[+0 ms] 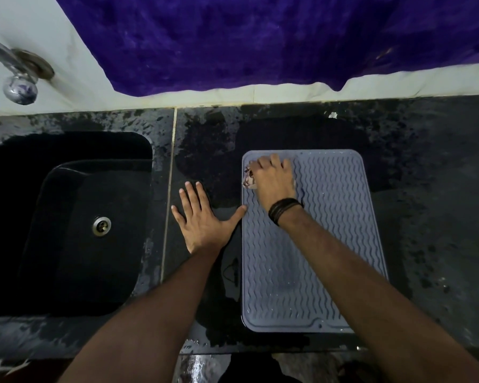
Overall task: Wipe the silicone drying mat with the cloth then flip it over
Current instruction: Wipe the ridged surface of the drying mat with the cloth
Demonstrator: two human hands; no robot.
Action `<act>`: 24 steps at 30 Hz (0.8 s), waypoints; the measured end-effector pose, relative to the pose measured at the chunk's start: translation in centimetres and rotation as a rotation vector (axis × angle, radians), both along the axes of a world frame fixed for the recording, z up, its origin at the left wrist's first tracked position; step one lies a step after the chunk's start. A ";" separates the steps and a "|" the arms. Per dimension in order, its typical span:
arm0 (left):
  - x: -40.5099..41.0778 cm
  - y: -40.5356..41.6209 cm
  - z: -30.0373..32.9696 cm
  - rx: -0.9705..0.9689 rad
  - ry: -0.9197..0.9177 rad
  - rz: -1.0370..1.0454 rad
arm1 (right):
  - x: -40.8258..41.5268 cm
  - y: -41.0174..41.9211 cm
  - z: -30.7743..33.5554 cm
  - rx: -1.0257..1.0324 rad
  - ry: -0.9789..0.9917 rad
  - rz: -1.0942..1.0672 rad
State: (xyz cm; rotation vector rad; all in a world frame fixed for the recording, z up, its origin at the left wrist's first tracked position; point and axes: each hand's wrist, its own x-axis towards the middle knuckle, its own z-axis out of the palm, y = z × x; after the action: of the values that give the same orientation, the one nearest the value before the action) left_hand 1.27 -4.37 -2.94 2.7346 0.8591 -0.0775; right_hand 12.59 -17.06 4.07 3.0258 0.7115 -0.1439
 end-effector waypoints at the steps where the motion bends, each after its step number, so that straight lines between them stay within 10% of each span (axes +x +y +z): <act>1: 0.0 0.0 0.0 0.002 -0.005 0.000 | -0.7 -0.4 0.0 -0.004 0.002 0.011; 24: -0.1 -0.3 1.2 -0.023 0.040 -0.006 | -1.5 -1.8 0.8 -0.085 0.023 0.035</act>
State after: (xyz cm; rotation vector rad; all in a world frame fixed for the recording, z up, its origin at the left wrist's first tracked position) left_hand 1.19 -4.64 -1.72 2.7231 0.8556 -0.1427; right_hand 11.08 -18.84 4.91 2.9335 0.7402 -0.2036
